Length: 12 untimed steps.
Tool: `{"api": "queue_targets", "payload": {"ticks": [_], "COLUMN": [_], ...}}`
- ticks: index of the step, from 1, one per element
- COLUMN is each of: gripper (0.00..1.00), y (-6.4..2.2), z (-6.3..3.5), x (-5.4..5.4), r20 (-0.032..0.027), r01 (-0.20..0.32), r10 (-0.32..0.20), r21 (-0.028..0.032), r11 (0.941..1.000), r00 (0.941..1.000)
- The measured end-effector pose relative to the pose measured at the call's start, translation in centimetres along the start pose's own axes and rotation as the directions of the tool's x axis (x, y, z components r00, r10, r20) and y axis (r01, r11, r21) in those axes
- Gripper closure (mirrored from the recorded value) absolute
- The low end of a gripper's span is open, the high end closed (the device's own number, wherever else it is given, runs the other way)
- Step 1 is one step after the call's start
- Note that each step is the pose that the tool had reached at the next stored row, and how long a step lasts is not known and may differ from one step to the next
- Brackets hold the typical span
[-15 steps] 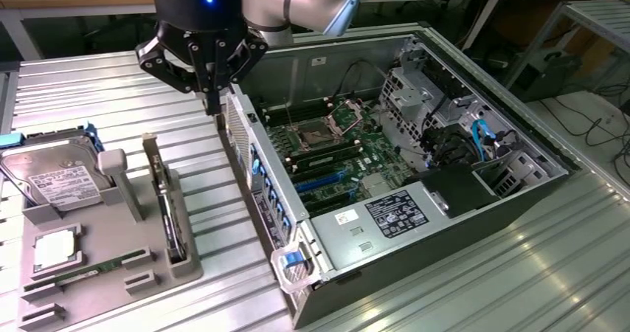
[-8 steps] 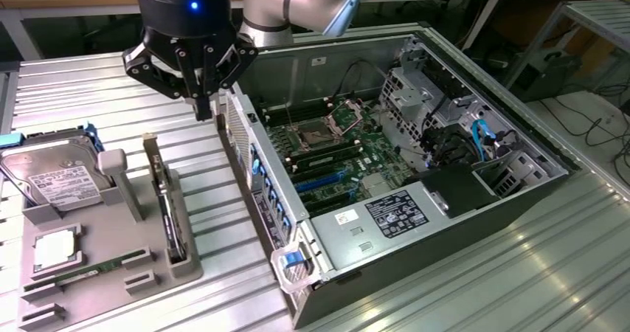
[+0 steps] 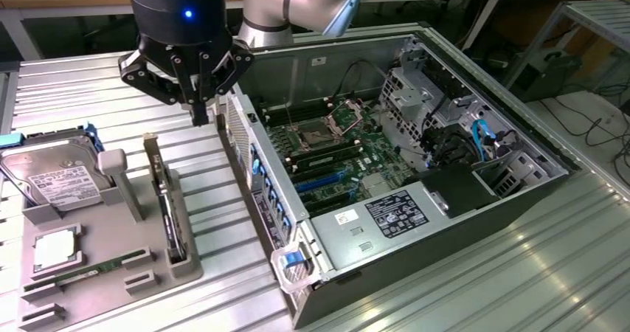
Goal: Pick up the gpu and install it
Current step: 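Reach for the gpu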
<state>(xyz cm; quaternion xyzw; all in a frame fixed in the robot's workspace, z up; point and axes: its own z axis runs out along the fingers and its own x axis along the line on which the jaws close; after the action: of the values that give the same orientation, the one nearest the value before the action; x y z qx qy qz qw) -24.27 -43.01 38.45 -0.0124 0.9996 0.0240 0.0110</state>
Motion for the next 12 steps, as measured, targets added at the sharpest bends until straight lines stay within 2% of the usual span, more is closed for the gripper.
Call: {"api": "queue_targets", "payload": {"ticks": [12], "gripper": [0.89], "y": [-0.12], "z": [0.02], "x": [1.2], "r20": [0.0005], "r01": [-0.009], "r10": [0.009], "r21": [0.0002], "r11": [1.0], "r00": [1.0]}}
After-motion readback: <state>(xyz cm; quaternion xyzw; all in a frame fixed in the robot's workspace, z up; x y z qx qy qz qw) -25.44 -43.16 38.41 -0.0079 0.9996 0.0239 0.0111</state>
